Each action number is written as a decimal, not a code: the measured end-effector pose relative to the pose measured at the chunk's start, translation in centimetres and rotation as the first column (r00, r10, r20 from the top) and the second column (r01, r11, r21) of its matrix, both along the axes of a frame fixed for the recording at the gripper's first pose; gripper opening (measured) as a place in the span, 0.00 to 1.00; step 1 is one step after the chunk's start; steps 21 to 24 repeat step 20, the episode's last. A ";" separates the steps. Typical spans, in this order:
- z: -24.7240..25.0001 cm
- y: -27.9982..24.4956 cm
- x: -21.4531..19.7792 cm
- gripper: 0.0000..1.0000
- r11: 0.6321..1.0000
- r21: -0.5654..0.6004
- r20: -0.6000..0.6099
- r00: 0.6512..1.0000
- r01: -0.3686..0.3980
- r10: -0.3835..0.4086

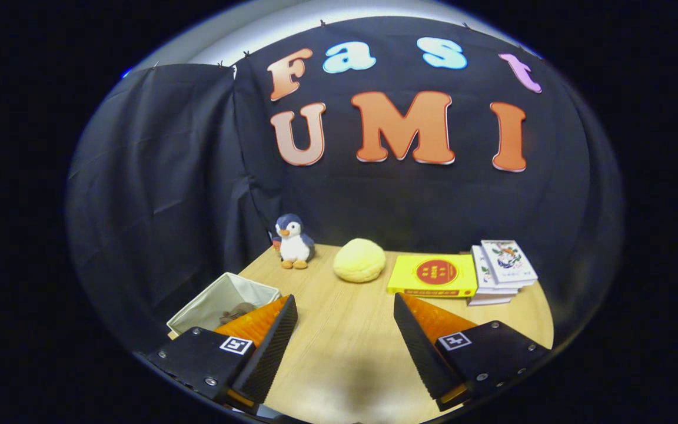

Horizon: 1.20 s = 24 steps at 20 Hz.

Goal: Open the storage box then place both shoes into the box .Put the left shoe in first, then the right shoe, with the right side of both shoes facing outward in a uniform manner.

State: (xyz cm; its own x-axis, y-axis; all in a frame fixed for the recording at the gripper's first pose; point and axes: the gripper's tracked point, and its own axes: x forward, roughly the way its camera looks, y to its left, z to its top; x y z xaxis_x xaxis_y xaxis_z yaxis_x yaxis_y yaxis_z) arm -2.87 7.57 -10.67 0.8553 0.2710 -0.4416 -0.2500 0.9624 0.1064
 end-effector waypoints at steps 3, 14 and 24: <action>3.4 -3.0 0.5 0.99 0.999 -0.032 0.139 0.990 0.030 -0.025; 10.6 -7.5 2.8 0.98 0.992 0.055 0.373 0.920 0.110 -0.122; 12.8 -7.0 2.6 0.98 0.990 0.056 0.453 0.881 0.129 -0.140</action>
